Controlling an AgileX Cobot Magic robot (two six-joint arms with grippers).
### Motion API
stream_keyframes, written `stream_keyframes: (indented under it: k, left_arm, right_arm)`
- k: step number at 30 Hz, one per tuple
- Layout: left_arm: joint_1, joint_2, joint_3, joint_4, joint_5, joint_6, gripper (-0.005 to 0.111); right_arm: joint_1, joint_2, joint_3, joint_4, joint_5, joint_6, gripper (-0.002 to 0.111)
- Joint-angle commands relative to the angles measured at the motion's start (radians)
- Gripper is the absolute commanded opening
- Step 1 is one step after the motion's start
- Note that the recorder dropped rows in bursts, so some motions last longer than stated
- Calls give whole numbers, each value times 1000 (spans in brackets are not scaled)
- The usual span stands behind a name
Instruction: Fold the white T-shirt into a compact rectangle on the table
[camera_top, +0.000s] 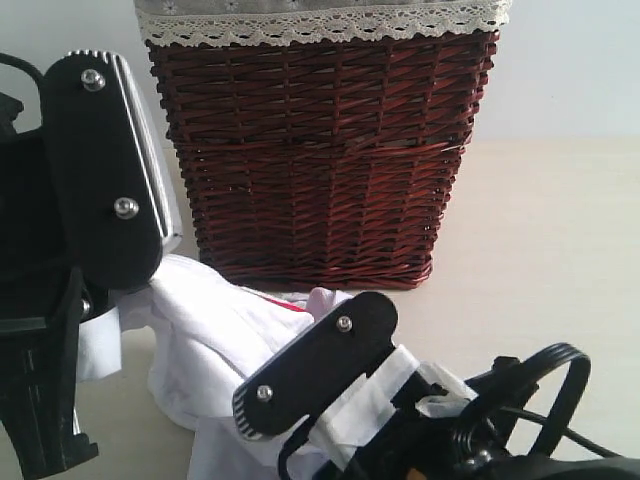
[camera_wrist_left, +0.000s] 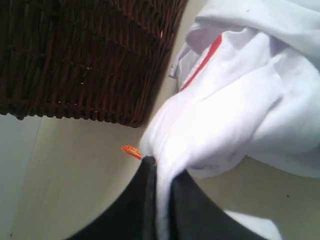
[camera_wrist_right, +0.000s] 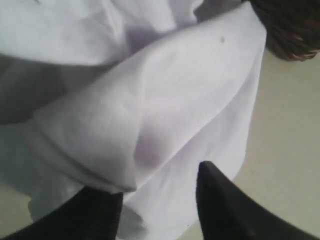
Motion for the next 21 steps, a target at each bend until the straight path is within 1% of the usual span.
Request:
stream_keyframes:
  k: [1, 3, 4, 8, 12, 15, 19, 20, 21]
  left_arm:
    - [2, 0, -11, 3, 8, -10, 0]
    - [2, 0, -11, 3, 18, -10, 0]
    - [2, -2, -11, 6, 28, -10, 0]
    - [2, -11, -11, 63, 92, -15, 0]
    - [2, -38, -11, 123, 133, -42, 0]
    - [2, -84, -11, 227, 168, -162, 0]
    - [2, -141, -11, 343, 269, -231, 0]
    - [2, -161, -11, 400, 276, -265, 0]
    - [2, -173, -11, 432, 276, -287, 0]
  right_arm:
    - [2, 16, 19, 1, 18, -98, 21]
    - [2, 14, 19, -27, 101, -98, 4]
    - [2, 14, 19, -38, 144, -98, 0]
    - [2, -13, 19, -94, 355, -98, 0]
    - [2, -88, 19, -124, 355, -126, 0]
    - [2, -222, 19, -145, 355, -151, 0]
    - [0, -380, 19, -169, 355, -189, 0]
    - [0, -446, 19, -181, 355, -236, 0]
    - [0, -466, 19, -187, 355, -257, 0]
